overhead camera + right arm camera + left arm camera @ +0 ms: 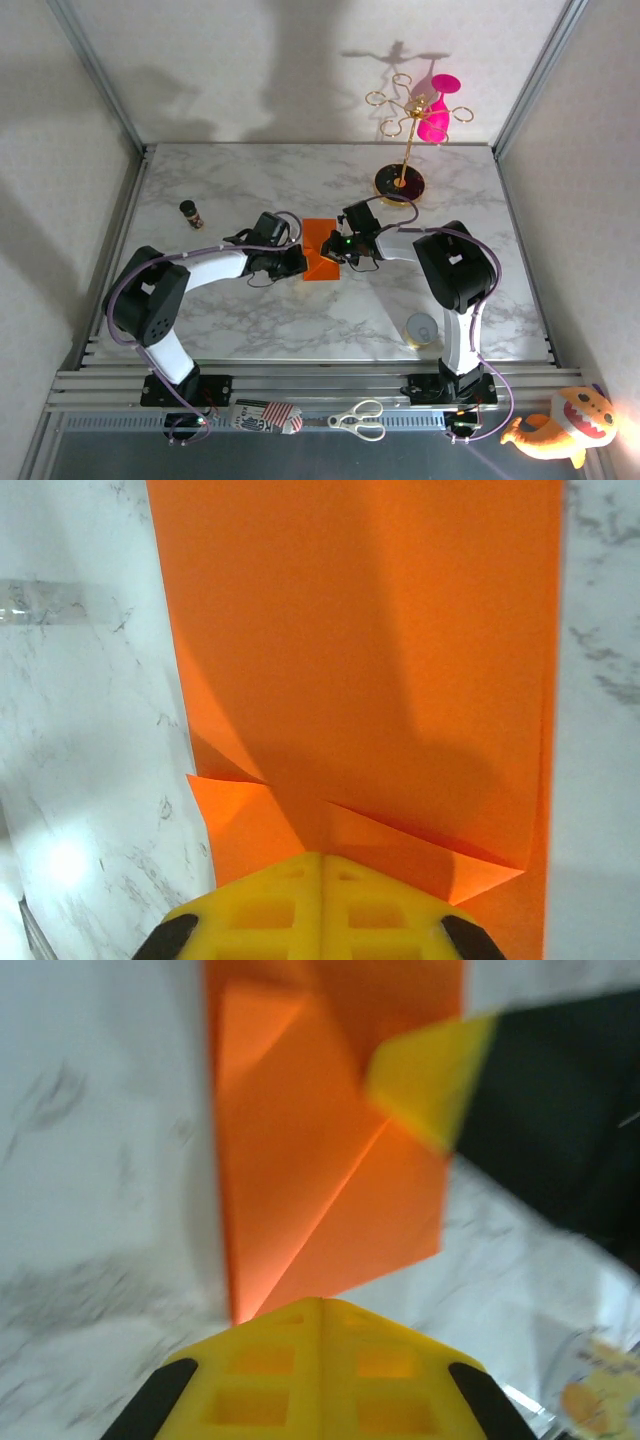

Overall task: Fold a paper plane with a square sheet of paper (pick it up from the middle)
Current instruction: Fold the triangle a second time at the center of the table, then pick up the paper from the center of the table.

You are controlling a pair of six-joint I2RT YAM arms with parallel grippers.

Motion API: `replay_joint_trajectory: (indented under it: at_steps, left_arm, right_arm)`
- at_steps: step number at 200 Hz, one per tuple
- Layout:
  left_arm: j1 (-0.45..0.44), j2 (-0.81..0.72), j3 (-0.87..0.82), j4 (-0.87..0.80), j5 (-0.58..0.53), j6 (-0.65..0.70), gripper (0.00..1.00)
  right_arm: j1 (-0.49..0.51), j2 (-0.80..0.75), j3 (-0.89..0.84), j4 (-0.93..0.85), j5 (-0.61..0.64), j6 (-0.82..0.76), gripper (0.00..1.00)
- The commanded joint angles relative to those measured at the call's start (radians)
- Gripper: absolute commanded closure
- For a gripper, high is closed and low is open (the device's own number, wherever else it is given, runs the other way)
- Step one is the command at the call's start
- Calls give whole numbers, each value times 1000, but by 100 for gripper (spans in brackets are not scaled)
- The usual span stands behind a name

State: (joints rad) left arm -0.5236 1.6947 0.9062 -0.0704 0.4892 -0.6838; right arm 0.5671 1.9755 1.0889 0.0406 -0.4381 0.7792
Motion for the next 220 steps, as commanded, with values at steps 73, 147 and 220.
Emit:
replay_joint_trajectory:
  at_steps: [73,147,220]
  left_arm:
    - [-4,138,87,188,-105,-148,95]
    - [-7,185,80,178,-198,-142,99]
    - [-9,212,72,118,-241,-146,100]
  right_arm:
    - [-32,-196,-136,30,144,158,73]
    - [-29,-168,-119,-23,173,206,62]
    - [-10,-134,-66,-62,177,200,58]
